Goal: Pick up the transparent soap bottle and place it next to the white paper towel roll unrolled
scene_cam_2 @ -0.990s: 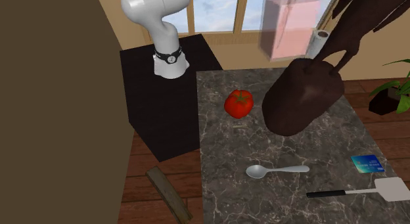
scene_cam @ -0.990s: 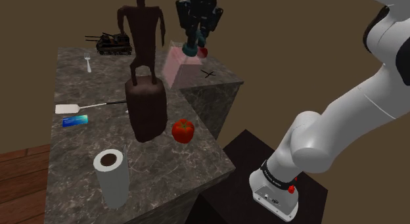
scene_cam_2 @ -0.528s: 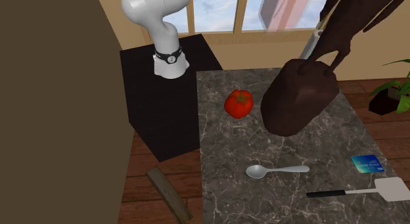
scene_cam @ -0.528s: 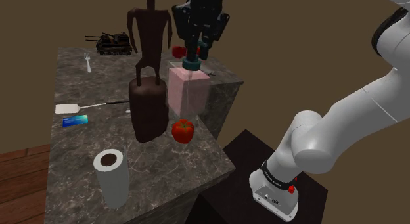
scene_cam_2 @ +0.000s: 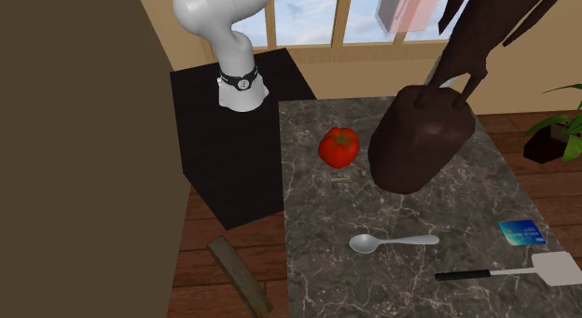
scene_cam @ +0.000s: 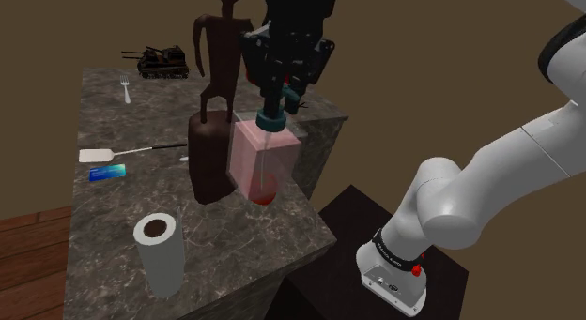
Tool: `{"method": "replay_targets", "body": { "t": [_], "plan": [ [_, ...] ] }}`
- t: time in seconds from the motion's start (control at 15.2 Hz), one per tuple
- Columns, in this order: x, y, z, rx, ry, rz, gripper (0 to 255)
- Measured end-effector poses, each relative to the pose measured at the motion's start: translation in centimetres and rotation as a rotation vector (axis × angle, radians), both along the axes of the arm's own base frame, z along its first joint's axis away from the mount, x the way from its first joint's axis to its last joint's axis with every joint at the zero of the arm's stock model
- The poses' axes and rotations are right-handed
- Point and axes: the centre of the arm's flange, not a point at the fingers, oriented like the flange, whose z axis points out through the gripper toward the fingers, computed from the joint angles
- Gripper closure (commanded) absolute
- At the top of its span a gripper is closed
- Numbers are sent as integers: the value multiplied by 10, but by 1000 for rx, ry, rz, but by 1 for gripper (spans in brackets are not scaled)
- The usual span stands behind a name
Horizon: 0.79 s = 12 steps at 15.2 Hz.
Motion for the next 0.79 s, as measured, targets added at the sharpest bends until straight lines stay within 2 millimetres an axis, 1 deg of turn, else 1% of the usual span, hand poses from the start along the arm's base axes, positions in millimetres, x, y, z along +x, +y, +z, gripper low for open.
{"method": "replay_targets", "body": {
  "t": [0.79],
  "plan": [
    [-1, 1, -63, 0, 0, -1, 255]
  ]
}}
